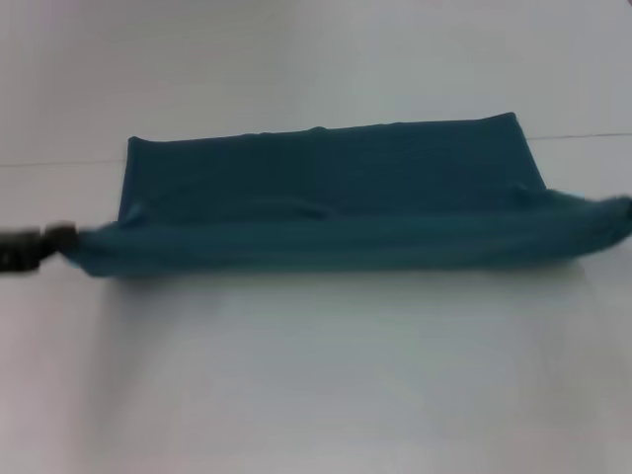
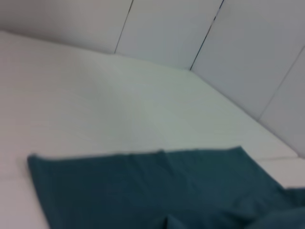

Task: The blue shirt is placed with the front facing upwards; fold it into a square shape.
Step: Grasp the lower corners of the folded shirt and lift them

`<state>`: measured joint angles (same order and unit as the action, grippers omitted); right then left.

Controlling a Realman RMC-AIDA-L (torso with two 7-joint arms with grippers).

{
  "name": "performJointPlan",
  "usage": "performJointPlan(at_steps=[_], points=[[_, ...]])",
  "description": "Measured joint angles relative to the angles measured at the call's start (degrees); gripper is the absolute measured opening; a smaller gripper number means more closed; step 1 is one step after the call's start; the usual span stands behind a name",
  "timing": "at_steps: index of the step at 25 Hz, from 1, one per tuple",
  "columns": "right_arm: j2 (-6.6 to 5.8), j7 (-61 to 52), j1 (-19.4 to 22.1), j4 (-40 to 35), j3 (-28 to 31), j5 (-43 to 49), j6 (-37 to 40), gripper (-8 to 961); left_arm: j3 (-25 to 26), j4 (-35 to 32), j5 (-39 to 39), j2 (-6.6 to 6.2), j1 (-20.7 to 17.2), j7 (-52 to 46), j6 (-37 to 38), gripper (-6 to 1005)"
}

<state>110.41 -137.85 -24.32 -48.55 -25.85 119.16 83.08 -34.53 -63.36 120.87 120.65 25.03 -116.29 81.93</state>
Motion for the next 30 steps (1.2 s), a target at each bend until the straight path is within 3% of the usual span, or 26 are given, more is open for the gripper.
performJointPlan(at_steps=[6,16,19,24,26,30], points=[[0.20,3.46,2.30,4.83,0.16,0.11,0.04,3,0.50,2.03,-2.06,1.85,-5.69,5.12,1.05,30],[0.54,6.13,3.03,7.82,-0.01,2.14,2.24,4,5.11,7.70,-4.40,1.82,-6.70,10.55,5.80,30],[-0.63,5.71,2.19,7.57,0.58,1.51,2.23,4,6.27,8.28,-4.53,0.83,-4.68,8.87,4.90,30],[-3.96,3.05,-3.59,7.04,1.44,0.00,0.33,4,7.81,11.59,-5.14,-2.61,2.23,7.93,2.37,30],[-3.88,1.76,-4.19,4.23,2.25,-0.83,2.94,4,8.29,11.21,-5.44,-3.25,3.16,7.51,4.11,30],[-1.91,1.13,-0.91,0.49,2.76,-0.67,5.54,4,9.00,10.27,-6.14,-2.04,-0.26,8.00,6.00,29]])
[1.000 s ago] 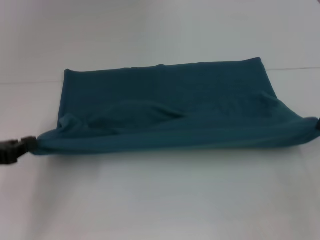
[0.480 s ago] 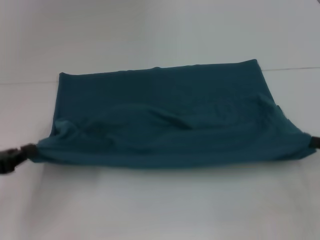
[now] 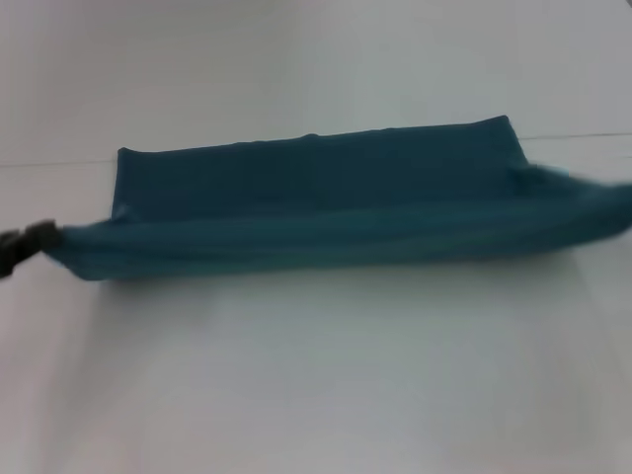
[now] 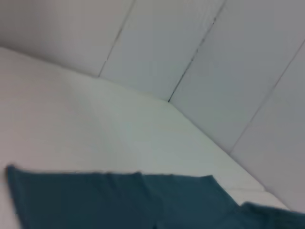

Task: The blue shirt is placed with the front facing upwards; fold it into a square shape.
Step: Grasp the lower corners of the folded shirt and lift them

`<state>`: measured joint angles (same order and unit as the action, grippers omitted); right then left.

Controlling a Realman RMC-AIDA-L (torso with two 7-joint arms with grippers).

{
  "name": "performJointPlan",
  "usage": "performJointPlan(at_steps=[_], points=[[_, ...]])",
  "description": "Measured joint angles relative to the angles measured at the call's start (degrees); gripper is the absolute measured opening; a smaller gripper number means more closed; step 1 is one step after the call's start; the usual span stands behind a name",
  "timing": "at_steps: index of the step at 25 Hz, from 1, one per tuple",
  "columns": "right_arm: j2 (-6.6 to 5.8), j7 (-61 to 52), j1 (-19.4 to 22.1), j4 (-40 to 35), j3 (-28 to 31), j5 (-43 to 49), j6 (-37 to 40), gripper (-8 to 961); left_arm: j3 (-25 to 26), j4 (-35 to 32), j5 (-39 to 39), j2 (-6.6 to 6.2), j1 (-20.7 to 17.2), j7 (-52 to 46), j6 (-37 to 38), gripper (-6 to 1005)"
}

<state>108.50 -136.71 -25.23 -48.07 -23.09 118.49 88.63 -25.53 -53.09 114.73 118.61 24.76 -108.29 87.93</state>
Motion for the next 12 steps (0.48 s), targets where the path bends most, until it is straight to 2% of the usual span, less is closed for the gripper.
performJointPlan(at_steps=[1,4,9,12], points=[[0.89,1.13,2.51,0.70,-0.32,0.44,0.21,4,0.00,0.00,-0.25,0.33,-1.14,0.41,0.25,29],[1.35,2.69,4.67,2.10,-0.42,0.53,0.28,4,0.02,-0.01,-1.63,0.93,-4.80,1.46,2.29,29],[1.28,5.73,7.28,5.80,-0.48,0.96,0.27,4,0.42,1.05,-3.22,1.51,-8.32,4.47,5.74,29],[1.78,6.58,7.60,6.33,-0.46,2.49,0.58,4,0.69,2.81,-3.31,1.61,-9.44,6.77,7.06,29]])
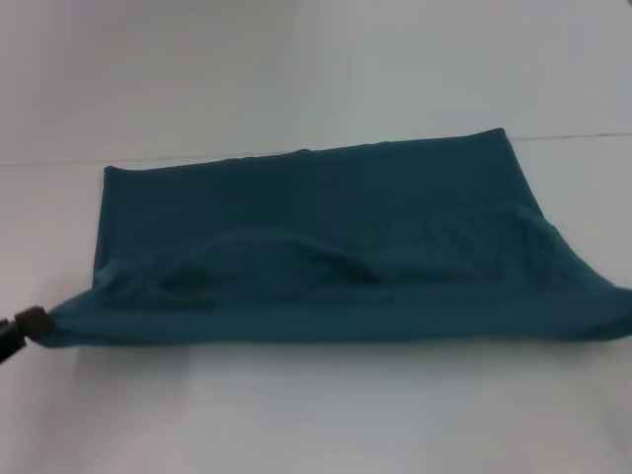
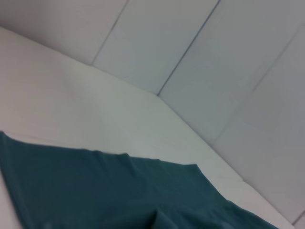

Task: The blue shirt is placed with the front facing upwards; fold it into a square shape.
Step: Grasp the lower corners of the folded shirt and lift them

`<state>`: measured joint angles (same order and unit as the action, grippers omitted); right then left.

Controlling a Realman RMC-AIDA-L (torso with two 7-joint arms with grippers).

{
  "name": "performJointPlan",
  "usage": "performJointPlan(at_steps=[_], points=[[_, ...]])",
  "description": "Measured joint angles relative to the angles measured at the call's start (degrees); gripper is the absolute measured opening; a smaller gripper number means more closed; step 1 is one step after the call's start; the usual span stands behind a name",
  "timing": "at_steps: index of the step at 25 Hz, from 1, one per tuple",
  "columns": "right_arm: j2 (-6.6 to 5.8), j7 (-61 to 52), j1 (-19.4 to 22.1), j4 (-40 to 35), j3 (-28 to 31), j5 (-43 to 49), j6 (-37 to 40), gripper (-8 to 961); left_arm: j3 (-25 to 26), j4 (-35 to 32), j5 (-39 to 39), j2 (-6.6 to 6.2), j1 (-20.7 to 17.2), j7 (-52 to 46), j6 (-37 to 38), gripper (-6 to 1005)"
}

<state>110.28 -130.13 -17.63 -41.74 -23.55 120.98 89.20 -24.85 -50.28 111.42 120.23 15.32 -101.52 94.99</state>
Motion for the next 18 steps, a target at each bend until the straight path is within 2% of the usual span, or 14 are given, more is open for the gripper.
performJointPlan(at_steps=[2,6,18], points=[[0.94,0.65,0.47,0.04,0.29,1.41,0.77,4,0.06,0.98,0.01,0.01,-0.77,0.95,0.37,29],[1.64,1.05,1.83,-0.02,0.47,1.66,1.97,3,0.07,1.76,0.45,-0.08,-2.37,1.83,0.99,29],[2.34,3.23,8.17,0.11,2.94,1.65,4.38,4,0.11,2.55,1.19,-0.51,-4.31,2.51,3.17,29]])
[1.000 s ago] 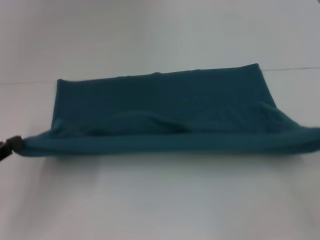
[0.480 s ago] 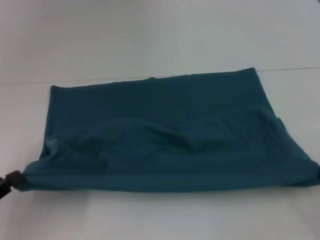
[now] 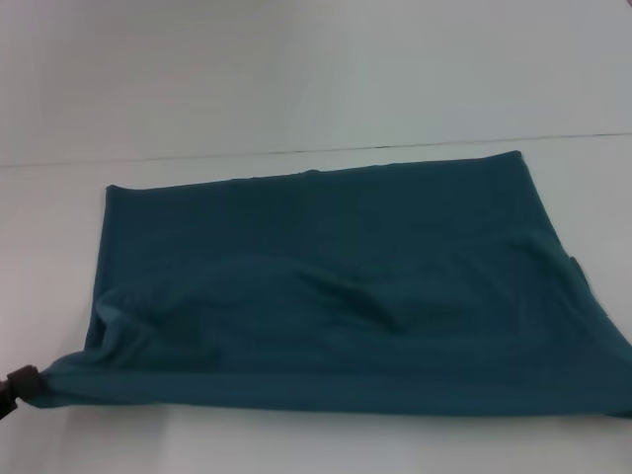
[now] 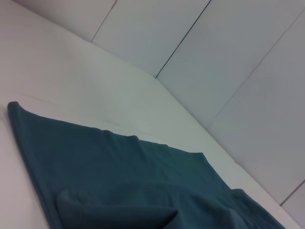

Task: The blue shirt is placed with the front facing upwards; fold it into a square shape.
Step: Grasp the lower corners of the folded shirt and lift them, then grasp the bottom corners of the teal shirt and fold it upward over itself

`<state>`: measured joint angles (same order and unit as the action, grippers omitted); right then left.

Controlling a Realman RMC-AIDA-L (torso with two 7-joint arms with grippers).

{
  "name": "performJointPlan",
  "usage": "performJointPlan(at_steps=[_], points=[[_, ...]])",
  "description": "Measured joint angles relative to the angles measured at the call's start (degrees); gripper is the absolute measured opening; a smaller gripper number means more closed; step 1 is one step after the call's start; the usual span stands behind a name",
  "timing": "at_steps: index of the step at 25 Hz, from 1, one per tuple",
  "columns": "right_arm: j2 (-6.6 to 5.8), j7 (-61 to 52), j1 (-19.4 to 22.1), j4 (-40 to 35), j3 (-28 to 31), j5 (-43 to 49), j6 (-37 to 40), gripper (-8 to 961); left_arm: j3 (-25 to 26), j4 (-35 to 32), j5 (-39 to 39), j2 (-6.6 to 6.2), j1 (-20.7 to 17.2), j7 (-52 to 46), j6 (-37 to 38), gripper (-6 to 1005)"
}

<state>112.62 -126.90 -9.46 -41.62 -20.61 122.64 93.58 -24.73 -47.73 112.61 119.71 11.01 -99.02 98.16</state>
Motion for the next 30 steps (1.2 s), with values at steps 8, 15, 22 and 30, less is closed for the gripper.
performJointPlan(at_steps=[8,15,22,30], points=[[0.71,1.21,2.92,0.13,1.55,0.04,2.26,4,0.28,-0.24,0.07,0.11,-2.14,0.03,1.74,30],[1.21,1.91,5.52,0.08,2.62,0.06,3.89,4,0.57,-0.77,0.07,0.38,-4.04,0.06,3.19,30],[1.49,2.10,6.98,-0.20,3.04,0.06,4.52,3,0.58,-0.79,0.07,0.59,-4.57,-0.05,3.63,29],[1.86,2.54,7.73,-0.23,3.64,0.05,5.27,4,3.12,-0.79,0.05,1.10,-6.04,-0.08,5.07,29]])
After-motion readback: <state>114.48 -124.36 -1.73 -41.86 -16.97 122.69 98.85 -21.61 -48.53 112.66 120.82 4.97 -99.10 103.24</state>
